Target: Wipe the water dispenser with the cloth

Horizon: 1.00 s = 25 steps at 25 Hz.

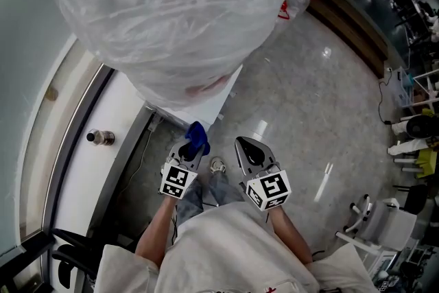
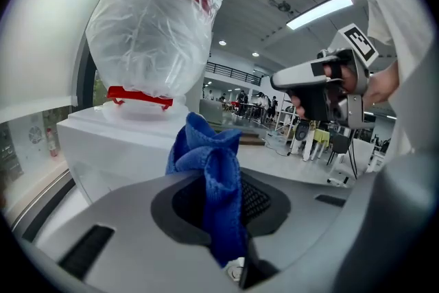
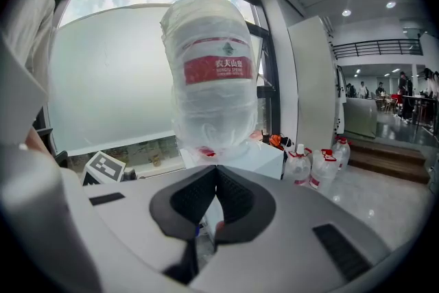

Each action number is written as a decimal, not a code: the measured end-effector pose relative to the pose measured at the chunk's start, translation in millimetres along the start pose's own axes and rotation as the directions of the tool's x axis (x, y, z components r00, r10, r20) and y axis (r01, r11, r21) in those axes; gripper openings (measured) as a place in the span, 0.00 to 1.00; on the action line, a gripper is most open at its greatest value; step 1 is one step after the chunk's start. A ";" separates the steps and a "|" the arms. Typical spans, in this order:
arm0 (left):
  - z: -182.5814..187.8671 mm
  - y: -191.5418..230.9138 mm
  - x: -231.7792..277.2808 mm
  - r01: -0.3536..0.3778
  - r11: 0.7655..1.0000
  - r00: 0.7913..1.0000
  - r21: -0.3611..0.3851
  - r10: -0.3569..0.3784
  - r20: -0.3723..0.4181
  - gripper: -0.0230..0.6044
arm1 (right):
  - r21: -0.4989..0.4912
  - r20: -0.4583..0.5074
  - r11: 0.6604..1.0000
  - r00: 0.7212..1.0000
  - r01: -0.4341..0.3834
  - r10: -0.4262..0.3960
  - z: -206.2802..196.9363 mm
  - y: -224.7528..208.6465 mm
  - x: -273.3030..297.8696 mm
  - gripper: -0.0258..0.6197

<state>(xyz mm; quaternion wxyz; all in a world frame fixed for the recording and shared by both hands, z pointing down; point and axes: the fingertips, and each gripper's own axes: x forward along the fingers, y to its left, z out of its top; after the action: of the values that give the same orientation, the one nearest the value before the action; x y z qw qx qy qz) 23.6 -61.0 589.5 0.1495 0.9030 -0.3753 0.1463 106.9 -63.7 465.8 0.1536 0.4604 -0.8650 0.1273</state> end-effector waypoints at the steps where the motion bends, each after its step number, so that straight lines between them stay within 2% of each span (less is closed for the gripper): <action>1: -0.5 1.9 -2.0 -0.004 1.000 1.000 -0.005 0.004 0.001 0.16 | 0.000 0.000 1.000 1.000 -0.002 0.002 0.2 0.9 0.5 0.06; 4: -6.5 18.9 -15.3 -0.053 0.998 0.999 -0.026 0.053 0.007 0.16 | -0.002 -0.003 1.000 1.000 -0.006 0.006 -0.2 2.9 2.6 0.06; 9: -10.6 85.4 -55.4 -0.203 0.978 0.979 -0.053 0.204 0.008 0.16 | -0.007 -0.007 1.000 1.000 -0.012 0.012 0.6 5.9 6.8 0.06; 13: -29.2 159.8 -81.4 -0.336 0.939 0.942 -0.069 0.334 -0.030 0.16 | -0.022 -0.009 1.000 1.000 -0.013 0.012 3.7 6.5 7.9 0.06; 17: -39.5 221.7 -94.7 -0.433 0.897 0.901 -0.095 0.428 -0.067 0.16 | -0.032 -0.025 0.999 1.000 -0.001 0.000 1.6 2.7 5.8 0.06; 20: -38.7 246.8 -87.2 -0.460 0.881 0.888 -0.110 0.454 -0.080 0.16 | -0.037 -0.039 0.999 0.999 0.007 -0.009 -0.7 -0.8 6.4 0.06; 22: -34.6 249.2 -78.6 -0.447 0.889 0.894 -0.096 0.441 -0.079 0.16 | -0.036 -0.043 0.999 0.999 0.007 -0.009 -1.8 1.0 8.0 0.06; 25: -27.9 237.7 -63.3 -0.404 0.913 0.914 -0.059 0.400 -0.071 0.16 | -0.036 -0.039 0.999 0.999 0.005 -0.006 -0.8 3.7 10.9 0.06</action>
<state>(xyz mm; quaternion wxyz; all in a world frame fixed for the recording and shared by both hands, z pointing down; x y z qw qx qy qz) -194.9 -170.4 629.2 0.1595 0.7960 -0.5534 0.1863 98.1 -69.7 470.4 0.1792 0.4575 -0.8626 0.1205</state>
